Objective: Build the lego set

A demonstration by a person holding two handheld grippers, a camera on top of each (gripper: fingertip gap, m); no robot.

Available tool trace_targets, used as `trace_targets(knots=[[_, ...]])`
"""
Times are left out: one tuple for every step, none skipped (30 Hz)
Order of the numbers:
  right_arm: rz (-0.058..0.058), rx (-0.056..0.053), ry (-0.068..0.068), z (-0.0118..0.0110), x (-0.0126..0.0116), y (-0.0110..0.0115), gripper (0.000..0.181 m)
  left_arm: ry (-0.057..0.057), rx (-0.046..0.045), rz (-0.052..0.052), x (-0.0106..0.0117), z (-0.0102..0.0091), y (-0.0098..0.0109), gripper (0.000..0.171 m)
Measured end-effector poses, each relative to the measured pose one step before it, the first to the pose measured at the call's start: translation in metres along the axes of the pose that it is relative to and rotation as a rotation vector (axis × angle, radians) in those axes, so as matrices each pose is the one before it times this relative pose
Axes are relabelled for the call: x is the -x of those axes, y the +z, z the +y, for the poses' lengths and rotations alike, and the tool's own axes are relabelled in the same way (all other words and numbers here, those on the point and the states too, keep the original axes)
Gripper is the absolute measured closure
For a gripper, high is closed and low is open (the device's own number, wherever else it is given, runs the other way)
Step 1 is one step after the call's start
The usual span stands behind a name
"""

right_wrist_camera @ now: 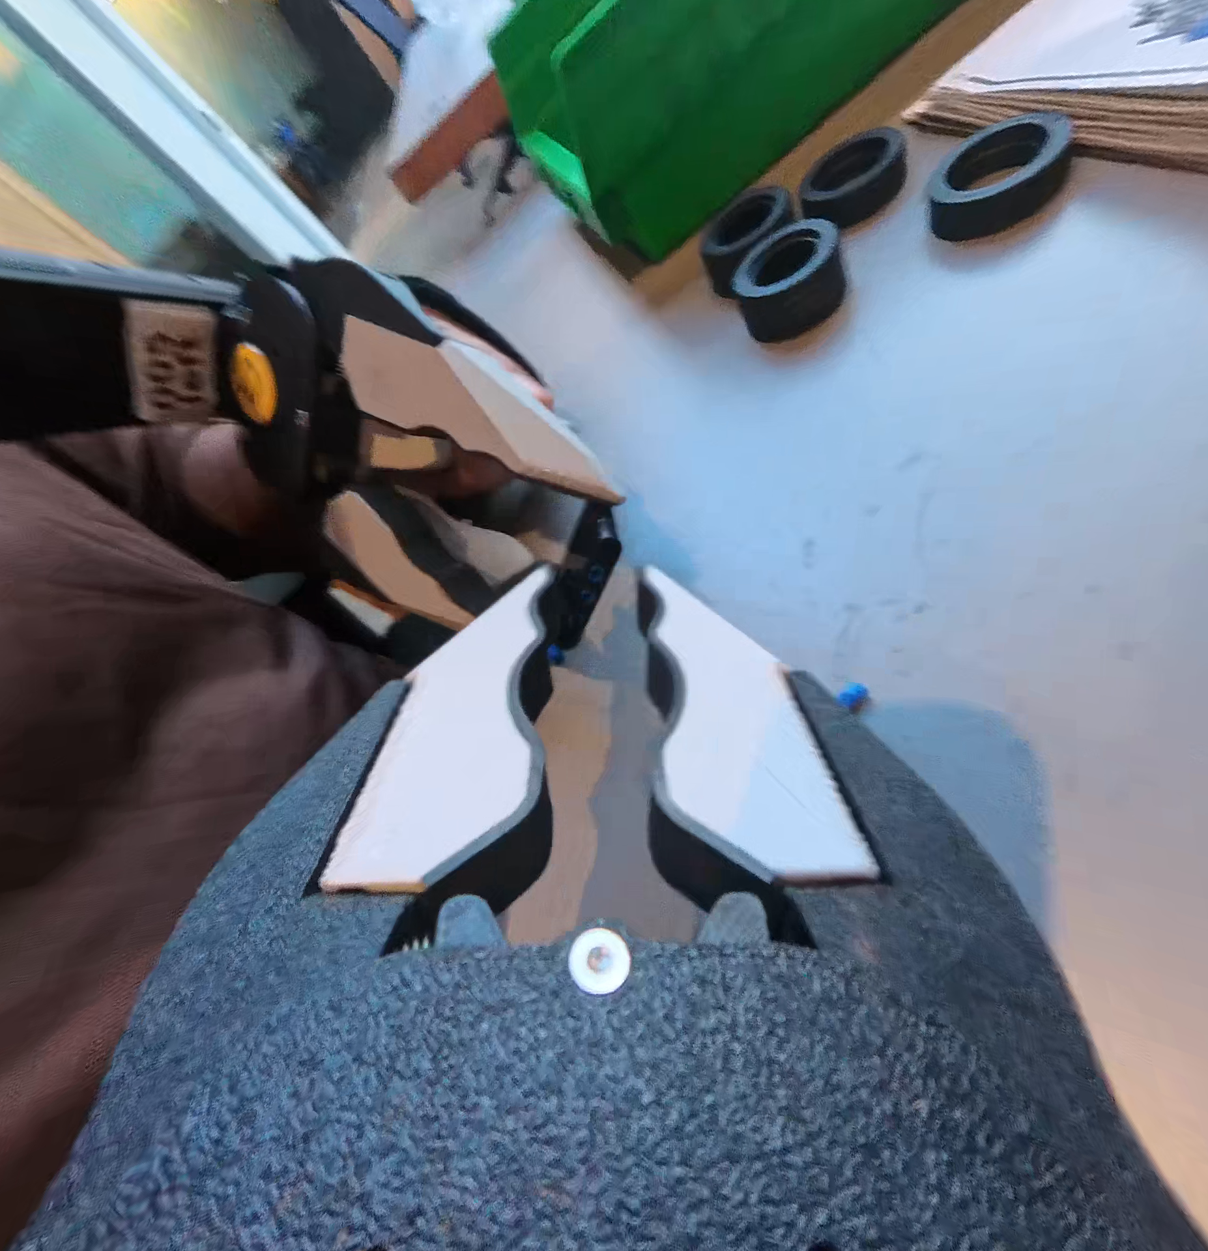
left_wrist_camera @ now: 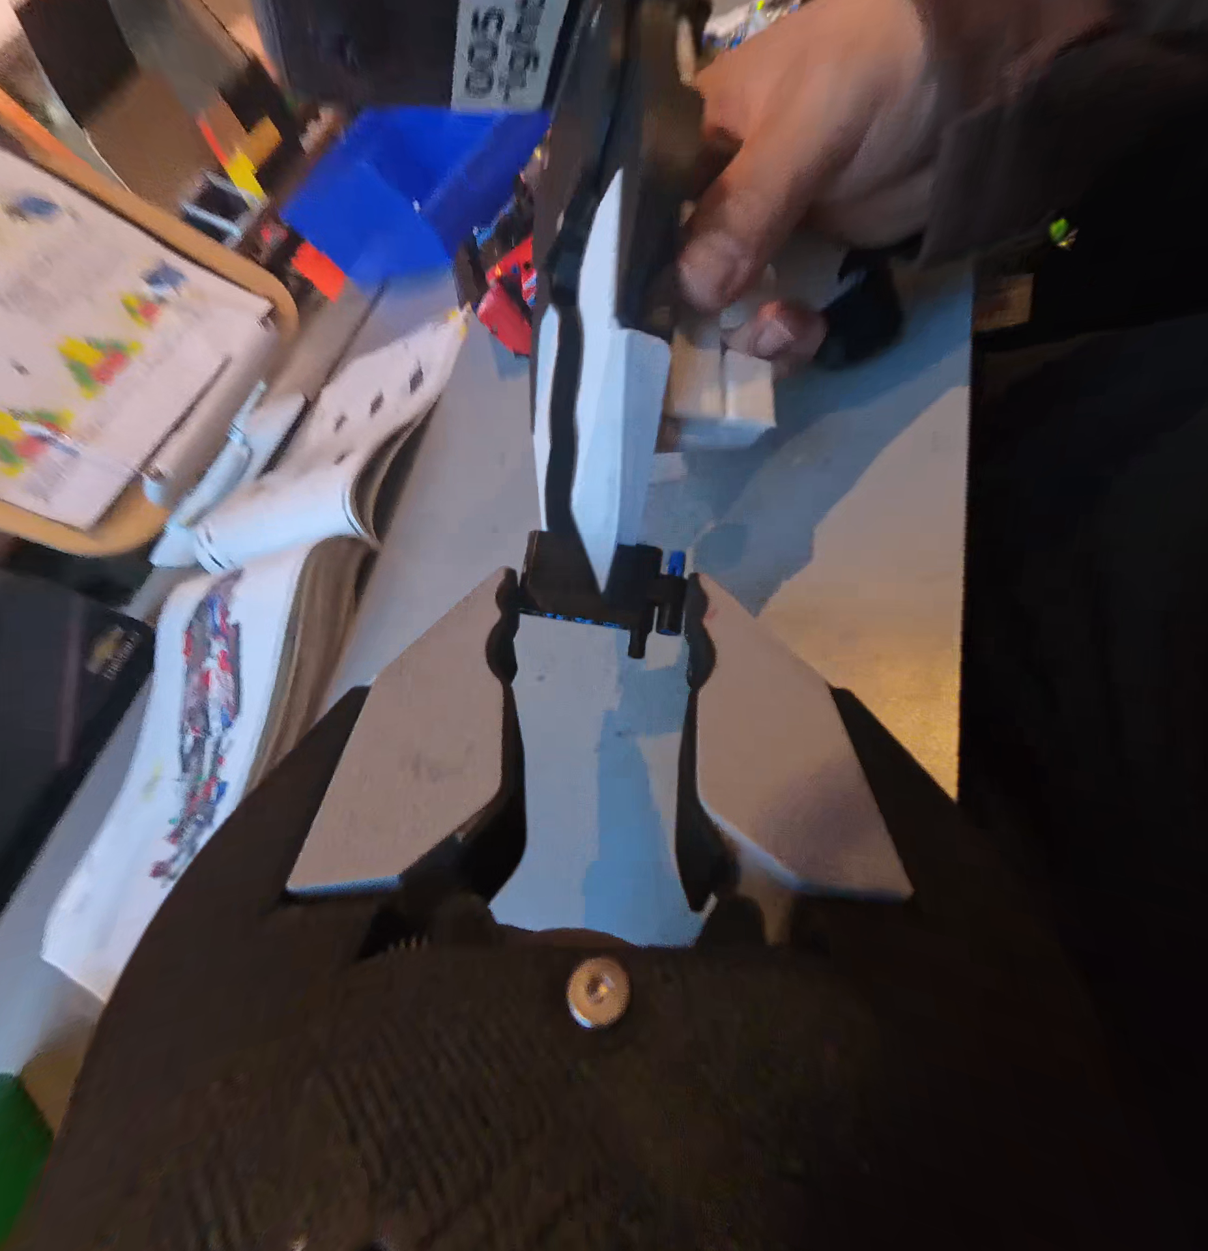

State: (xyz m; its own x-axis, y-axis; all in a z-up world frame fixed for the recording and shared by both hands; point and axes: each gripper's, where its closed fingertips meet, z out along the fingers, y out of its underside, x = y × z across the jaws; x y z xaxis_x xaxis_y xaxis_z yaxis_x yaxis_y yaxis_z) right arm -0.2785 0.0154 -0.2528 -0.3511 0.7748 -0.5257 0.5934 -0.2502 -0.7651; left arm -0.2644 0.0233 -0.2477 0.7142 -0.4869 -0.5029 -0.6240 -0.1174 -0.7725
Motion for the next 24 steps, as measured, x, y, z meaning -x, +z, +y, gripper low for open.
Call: trace_targets(knots=[[-0.0565,-0.0083,0.0188,-0.00134,0.00821,0.00016,0.17,0.0219,-0.00882,-0.0154,0.00038,-0.00169,-0.00107,0.125],[-0.02,0.0043,0.0116,0.00045,0.00283,-0.00016,0.17,0.009,-0.00689,-0.0026,-0.00064,-0.0005,-0.00064,0.125],[-0.0004,0.0192,0.003,0.00232,-0.0001,-0.00001,0.171,-0.0075,-0.00178,0.0097,-0.00207,0.00048,-0.00005,0.125],[0.0102,0.024,-0.0026,0.0029,-0.00137,-0.0001,0.173,-0.0082,0.01155,0.0143,-0.00209,0.00196,-0.00061,0.126],[0.0168,0.0111,-0.0096,0.00101,-0.00171,-0.0007,0.174,-0.0128,0.01687,0.0033,0.00084,0.00298,-0.00135,0.129],[0.0075,-0.0006,-0.0186,-0.00095,0.00049,-0.00125,0.174,-0.0283,0.00889,0.0069,0.00214,0.00232,-0.00214,0.124],[-0.0022,0.0007,-0.0263,-0.00122,0.00291,-0.0014,0.174,-0.0506,0.00245,0.0147,0.00296,0.00159,-0.00286,0.123],[-0.0126,0.005,-0.0367,-0.001,0.00545,-0.00097,0.174,-0.0687,-0.00116,0.0379,0.00129,0.00062,-0.0032,0.123],[-0.02,0.0068,-0.0475,-0.00094,0.00761,-0.00036,0.174,-0.0715,-0.00523,0.0499,-0.00029,-0.00079,-0.00319,0.124],[-0.0074,0.0103,-0.0532,-0.00071,0.00612,0.00014,0.174,-0.0569,-0.01139,0.0598,-0.00279,-0.00244,-0.00283,0.123],[0.0181,0.0188,-0.0538,0.00007,0.00195,0.00072,0.174,-0.0394,-0.01017,0.0432,-0.00239,-0.00291,-0.00188,0.129],[0.0396,0.0304,-0.054,0.00151,-0.00169,0.00119,0.174,-0.0134,-0.01188,0.0303,-0.00288,-0.00349,-0.00123,0.136],[0.0516,0.0403,-0.0575,0.00301,-0.0035,0.0016,0.174,0.0069,-0.00333,0.0254,-0.00384,-0.00242,-0.00059,0.138],[0.0539,0.0443,-0.0655,0.00366,-0.00311,0.0018,0.174,0.0164,0.00952,0.0166,-0.00339,-0.00089,0.00004,0.143],[0.0448,0.0391,-0.0711,0.00294,-0.00102,0.00186,0.174,0.0176,0.01669,0.005,-0.00174,0.00082,0.00066,0.151],[0.0341,0.026,-0.0662,0.00089,0.00107,0.00175,0.174,0.0149,0.02083,-0.0079,0.00027,0.00215,0.00145,0.157],[0.0321,0.0156,-0.0542,-0.00074,0.00085,0.00157,0.174,0.0222,0.02172,0.0033,-0.00173,0.00317,0.0018,0.165],[0.0306,0.0194,-0.0428,0.0007,-0.00017,0.00184,0.174,0.0237,0.01448,-0.0052,-0.001,0.00285,0.00132,0.166],[0.0208,0.0139,-0.0285,0.00133,-0.0002,0.00183,0.173,0.0253,0.0112,-0.0133,-0.00019,0.00281,0.00069,0.166],[0.0008,0.0007,-0.011,0.001,0.0012,0.00107,0.171,0.016,-0.0033,-0.0042,-0.00196,0.00111,-0.00038,0.167],[-0.008,-0.0063,0.0048,0.00101,0.00102,0.00048,0.168,0.0036,-0.01591,-0.0131,-0.00033,-0.00038,-0.00123,0.167],[-0.0036,-0.0021,0.0146,0.00272,-0.00091,0.00005,0.168,-0.0048,-0.01692,-0.011,0.00023,0.00001,-0.00206,0.167],[-0.0025,0.0032,0.017,0.00383,-0.00164,-0.0002,0.168,-0.0099,-0.01413,-0.0054,0.00045,0.00079,-0.00238,0.167],[-0.0038,0.0001,0.0157,0.00294,-0.00135,-0.00049,0.168,-0.0109,-0.01327,-0.0017,0.00033,0.0007,-0.00262,0.167]])
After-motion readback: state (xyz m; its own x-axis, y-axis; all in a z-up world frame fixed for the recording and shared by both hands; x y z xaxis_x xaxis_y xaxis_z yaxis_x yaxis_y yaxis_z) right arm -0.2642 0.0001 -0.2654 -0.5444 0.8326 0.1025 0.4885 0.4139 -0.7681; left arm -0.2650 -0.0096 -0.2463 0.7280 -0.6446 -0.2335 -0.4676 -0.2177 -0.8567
